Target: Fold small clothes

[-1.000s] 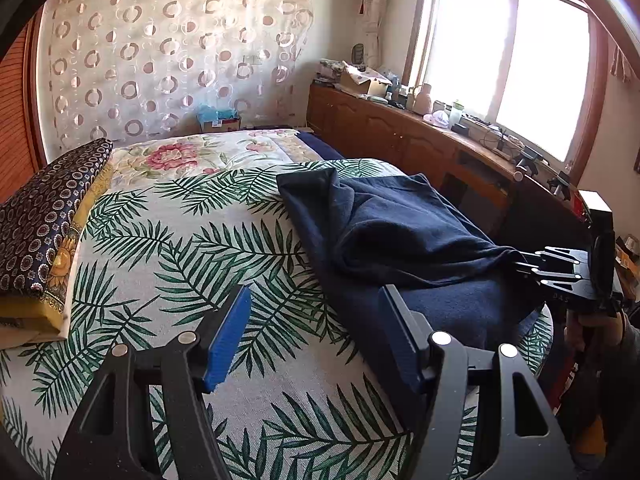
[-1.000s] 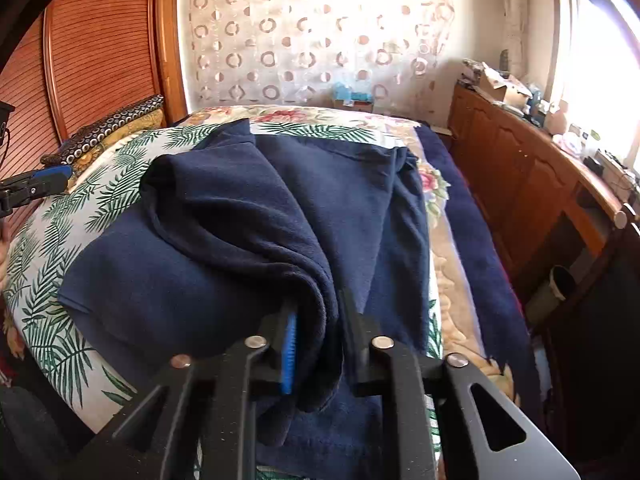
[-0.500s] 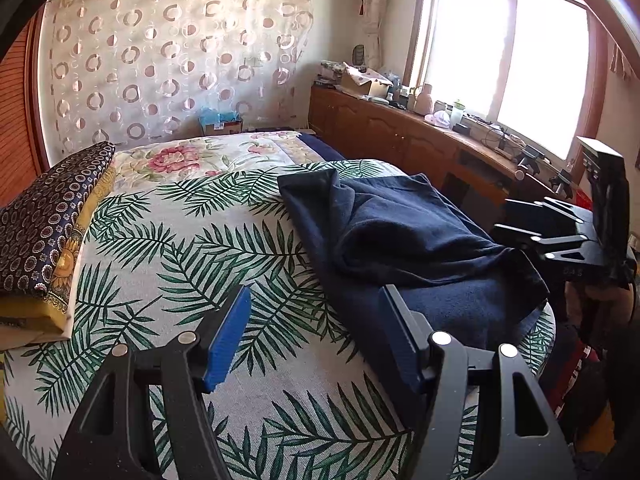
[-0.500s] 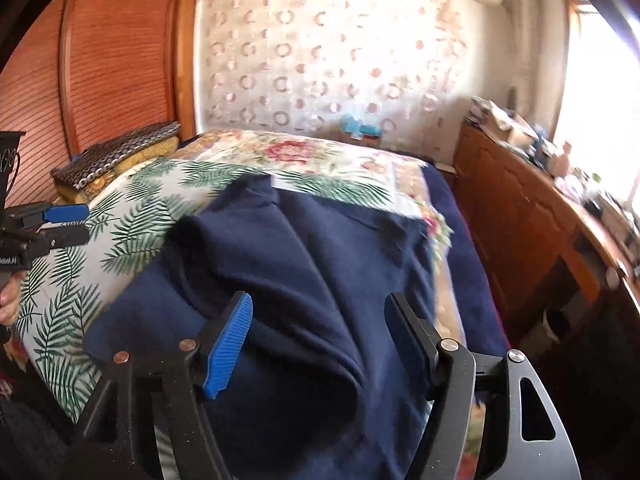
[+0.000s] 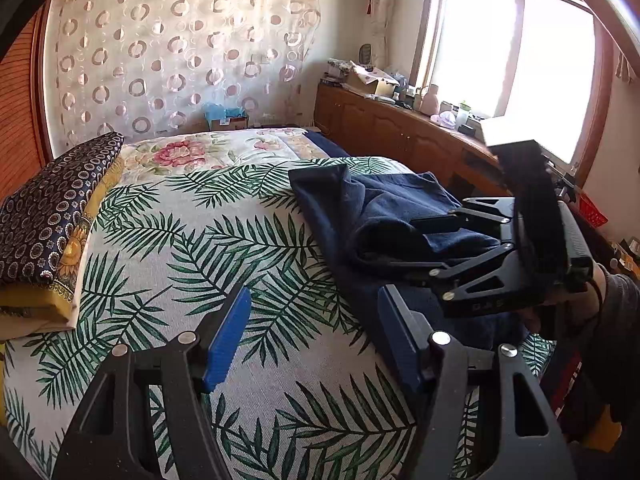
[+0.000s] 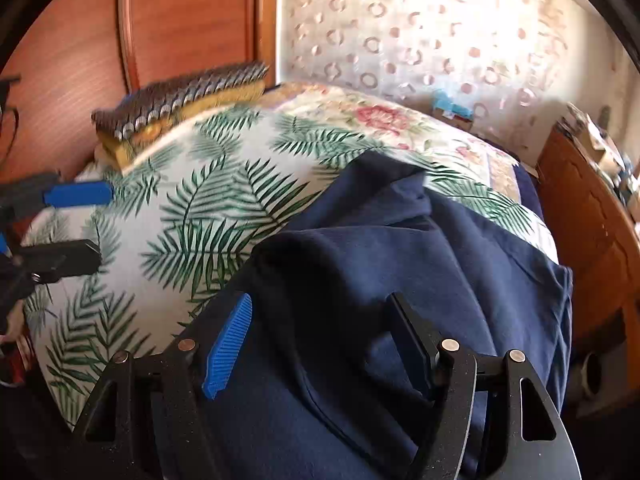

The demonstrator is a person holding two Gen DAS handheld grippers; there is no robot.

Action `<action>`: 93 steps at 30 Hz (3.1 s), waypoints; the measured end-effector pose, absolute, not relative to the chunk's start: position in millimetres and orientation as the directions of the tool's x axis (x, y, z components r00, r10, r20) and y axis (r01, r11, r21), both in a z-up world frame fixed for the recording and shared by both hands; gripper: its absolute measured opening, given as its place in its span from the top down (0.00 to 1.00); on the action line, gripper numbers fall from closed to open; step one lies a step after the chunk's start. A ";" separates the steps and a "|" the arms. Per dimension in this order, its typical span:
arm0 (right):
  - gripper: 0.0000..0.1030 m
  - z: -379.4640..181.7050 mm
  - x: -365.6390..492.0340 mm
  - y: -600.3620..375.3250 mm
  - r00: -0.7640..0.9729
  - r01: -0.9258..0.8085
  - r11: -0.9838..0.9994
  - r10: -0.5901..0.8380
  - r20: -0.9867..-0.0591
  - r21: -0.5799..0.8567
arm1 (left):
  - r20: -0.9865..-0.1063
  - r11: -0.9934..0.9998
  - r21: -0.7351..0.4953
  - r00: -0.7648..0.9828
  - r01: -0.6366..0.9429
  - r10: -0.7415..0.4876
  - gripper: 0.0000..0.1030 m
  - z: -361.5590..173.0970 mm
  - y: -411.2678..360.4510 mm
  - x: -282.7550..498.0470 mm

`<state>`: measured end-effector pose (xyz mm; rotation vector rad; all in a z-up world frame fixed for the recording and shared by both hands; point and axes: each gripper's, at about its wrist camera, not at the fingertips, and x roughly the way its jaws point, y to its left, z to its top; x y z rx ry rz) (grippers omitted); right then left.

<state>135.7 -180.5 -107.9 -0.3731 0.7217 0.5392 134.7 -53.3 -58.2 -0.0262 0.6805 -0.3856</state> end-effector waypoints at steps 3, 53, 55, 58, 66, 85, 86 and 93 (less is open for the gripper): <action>0.31 -113.9 155.2 -175.8 0.608 -0.589 0.794 0.312 -0.730 -0.151 | -0.607 0.927 -0.154 0.707 0.342 -0.362 0.35 -59.5 -52.9 133.4; 0.63 -88.2 181.5 -355.1 0.743 -0.248 0.958 0.094 -0.663 -0.141 | -0.647 0.905 -0.118 0.660 0.408 -0.381 0.35 -72.4 -95.4 127.5; 0.63 -87.7 188.5 -356.8 0.737 -0.239 0.962 0.094 -0.669 -0.128 | -0.649 0.905 -0.118 0.659 0.408 -0.381 0.35 -73.1 -95.9 127.6; 0.63 -87.3 205.9 -357.0 0.721 -0.242 0.965 0.111 -0.684 -0.099 | -0.650 0.905 -0.120 0.657 0.408 -0.383 0.35 -73.9 -96.1 128.0; 0.63 -77.2 257.6 -366.9 0.705 -0.194 0.981 0.158 -0.691 0.026 | -0.655 0.903 -0.122 0.651 0.412 -0.385 0.35 -77.1 -97.4 128.1; 0.94 -58.2 258.3 -365.7 0.800 -0.159 0.986 0.099 -0.592 -0.050 | -0.664 0.898 -0.138 0.634 0.418 -0.397 0.34 -84.9 -100.8 125.3; 0.94 -60.0 259.9 -364.9 0.792 -0.152 0.986 0.085 -0.604 -0.061 | -0.664 0.897 -0.137 0.633 0.420 -0.398 0.34 -84.7 -101.6 124.7; 0.69 -75.0 242.9 -349.2 0.759 -0.176 0.975 0.045 -0.650 -0.137 | -0.665 0.896 -0.132 0.633 0.424 -0.397 0.34 -85.8 -103.1 122.8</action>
